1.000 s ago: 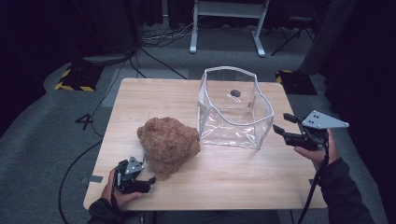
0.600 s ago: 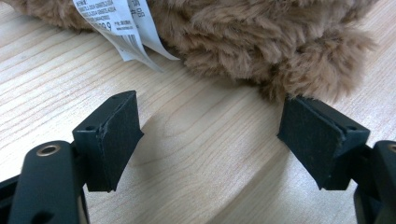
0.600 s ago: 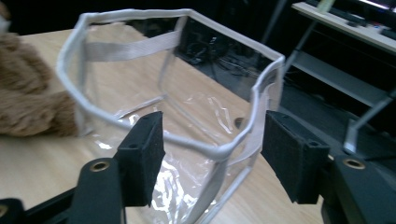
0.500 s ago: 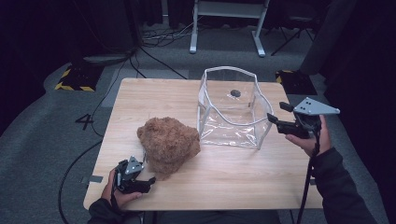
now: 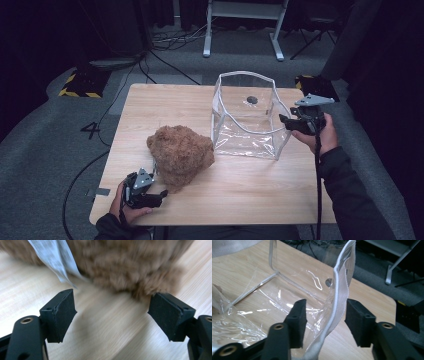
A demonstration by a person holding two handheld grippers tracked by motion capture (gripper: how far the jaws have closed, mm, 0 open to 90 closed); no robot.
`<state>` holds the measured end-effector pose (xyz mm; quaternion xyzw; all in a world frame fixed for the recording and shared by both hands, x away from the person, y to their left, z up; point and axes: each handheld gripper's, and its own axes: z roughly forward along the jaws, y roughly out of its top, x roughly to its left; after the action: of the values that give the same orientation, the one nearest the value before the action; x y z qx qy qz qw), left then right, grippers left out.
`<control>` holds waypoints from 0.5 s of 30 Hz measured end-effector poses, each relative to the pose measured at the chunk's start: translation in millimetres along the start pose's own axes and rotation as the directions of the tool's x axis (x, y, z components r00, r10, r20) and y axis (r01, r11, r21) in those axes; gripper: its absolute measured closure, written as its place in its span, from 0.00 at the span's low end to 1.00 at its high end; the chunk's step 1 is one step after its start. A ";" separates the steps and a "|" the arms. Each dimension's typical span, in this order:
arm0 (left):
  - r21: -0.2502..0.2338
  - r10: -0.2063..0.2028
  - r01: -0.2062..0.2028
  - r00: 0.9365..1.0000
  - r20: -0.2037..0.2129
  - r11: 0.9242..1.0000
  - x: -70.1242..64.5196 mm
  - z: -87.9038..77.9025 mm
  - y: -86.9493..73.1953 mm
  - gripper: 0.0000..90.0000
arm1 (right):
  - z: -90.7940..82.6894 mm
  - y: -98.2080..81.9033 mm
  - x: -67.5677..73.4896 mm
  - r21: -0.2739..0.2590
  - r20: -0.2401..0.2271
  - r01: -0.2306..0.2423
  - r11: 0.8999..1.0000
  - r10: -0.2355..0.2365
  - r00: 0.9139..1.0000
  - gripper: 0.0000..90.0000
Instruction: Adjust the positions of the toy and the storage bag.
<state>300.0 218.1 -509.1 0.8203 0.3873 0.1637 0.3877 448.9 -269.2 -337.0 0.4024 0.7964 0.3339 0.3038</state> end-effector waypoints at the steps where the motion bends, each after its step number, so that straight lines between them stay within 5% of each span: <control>1: -0.022 -0.009 0.009 1.000 0.006 1.000 0.1 -2.2 0.0 0.26 | 0.8 0.3 0.4 0.010 -0.002 0.003 1.000 -0.003 1.000 0.61; 5: -0.065 -0.028 0.028 1.000 0.000 0.998 -2.0 -7.9 2.5 0.24 | 2.9 1.8 2.9 0.038 -0.015 0.013 0.999 -0.013 1.000 0.70; 8: -0.109 -0.016 0.009 0.998 -0.060 0.994 -12.0 -12.2 13.3 0.24 | 4.8 3.8 6.9 0.074 -0.008 0.061 0.995 -0.061 0.998 0.78; 15: -0.139 0.011 -0.020 0.998 -0.060 0.990 -16.2 -20.9 33.8 0.22 | 4.1 5.1 6.9 0.088 0.007 0.097 0.991 -0.098 0.995 0.92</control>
<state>294.8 202.9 -469.3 0.7890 0.3798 0.2176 0.4311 450.8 -259.8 -337.0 0.3777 0.8273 0.2812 0.3062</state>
